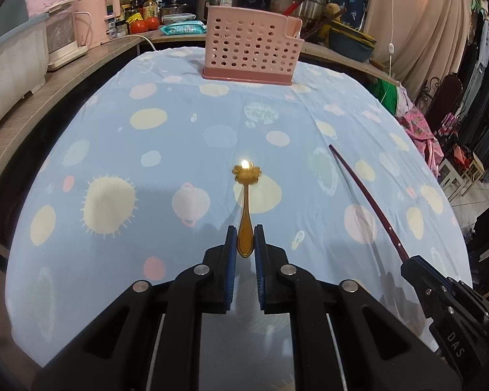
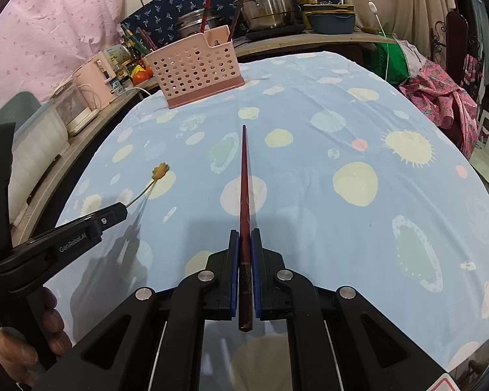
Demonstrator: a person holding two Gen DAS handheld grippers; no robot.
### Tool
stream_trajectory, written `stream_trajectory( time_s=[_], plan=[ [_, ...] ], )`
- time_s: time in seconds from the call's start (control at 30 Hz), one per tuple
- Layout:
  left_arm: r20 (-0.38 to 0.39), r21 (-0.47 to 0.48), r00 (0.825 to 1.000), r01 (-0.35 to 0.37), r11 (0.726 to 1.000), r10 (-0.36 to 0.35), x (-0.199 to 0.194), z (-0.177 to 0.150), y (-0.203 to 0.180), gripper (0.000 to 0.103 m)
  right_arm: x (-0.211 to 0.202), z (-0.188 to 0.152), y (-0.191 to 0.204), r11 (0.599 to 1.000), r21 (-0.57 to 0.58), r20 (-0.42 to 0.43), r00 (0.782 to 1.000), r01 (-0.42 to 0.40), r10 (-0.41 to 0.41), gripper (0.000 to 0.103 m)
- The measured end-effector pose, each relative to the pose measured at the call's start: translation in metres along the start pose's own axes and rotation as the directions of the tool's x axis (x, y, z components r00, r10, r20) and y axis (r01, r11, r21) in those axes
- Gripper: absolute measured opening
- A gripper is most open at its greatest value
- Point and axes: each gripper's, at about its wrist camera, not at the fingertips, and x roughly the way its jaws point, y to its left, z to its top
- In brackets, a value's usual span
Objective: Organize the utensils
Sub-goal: 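Grasp the gold spoon handle with the left gripper while the right gripper holds the chopstick, then lift the spoon and chopstick and carry them toward the pink basket with both grippers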
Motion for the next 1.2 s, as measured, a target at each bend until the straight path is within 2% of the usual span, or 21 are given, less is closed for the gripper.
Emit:
stream_trajectory(
  time_s=[0.4, 0.43, 0.5, 0.67, 0.8, 1.0, 1.2],
  plan=[
    [0.097, 0.004, 0.994, 0.042, 0.999, -0.042, -0.036, 0.036, 0.005, 0.01, -0.023, 0.045, 0.006, 1.0, -0.009, 0.073, 0.997, -0.029, 0.03, 0.007],
    [0.106, 0.005, 0.993, 0.045, 0.999, -0.045, -0.038, 0.041, 0.004, 0.009, -0.025, 0.05, 0.007, 0.999, -0.012, 0.082, 0.996, -0.032, 0.033, 0.007],
    [0.128, 0.009, 0.99, 0.051, 0.999, -0.052, -0.043, 0.052, 0.004, 0.001, -0.03, 0.059, 0.009, 0.999, -0.024, 0.1, 0.994, -0.035, 0.037, 0.007],
    [0.184, 0.016, 0.981, 0.06, 0.998, -0.062, -0.054, 0.081, 0.005, 0.001, -0.038, 0.086, 0.019, 0.997, -0.064, 0.125, 0.991, -0.039, 0.047, 0.007],
    [0.218, 0.018, 0.974, 0.059, 0.998, -0.062, -0.059, 0.095, 0.009, 0.001, -0.029, 0.096, 0.024, 0.994, -0.11, 0.079, 0.996, -0.022, 0.031, 0.007],
    [0.226, 0.003, 0.972, 0.06, 0.998, -0.06, -0.056, 0.098, 0.018, 0.001, -0.013, 0.084, 0.022, 0.994, -0.098, -0.036, 0.998, -0.057, 0.053, 0.007],
    [0.196, -0.002, 0.978, 0.073, 0.997, -0.071, -0.046, 0.084, 0.022, 0.001, 0.014, 0.053, 0.017, 0.995, -0.085, -0.141, 0.989, -0.049, 0.037, 0.007]
  ],
)
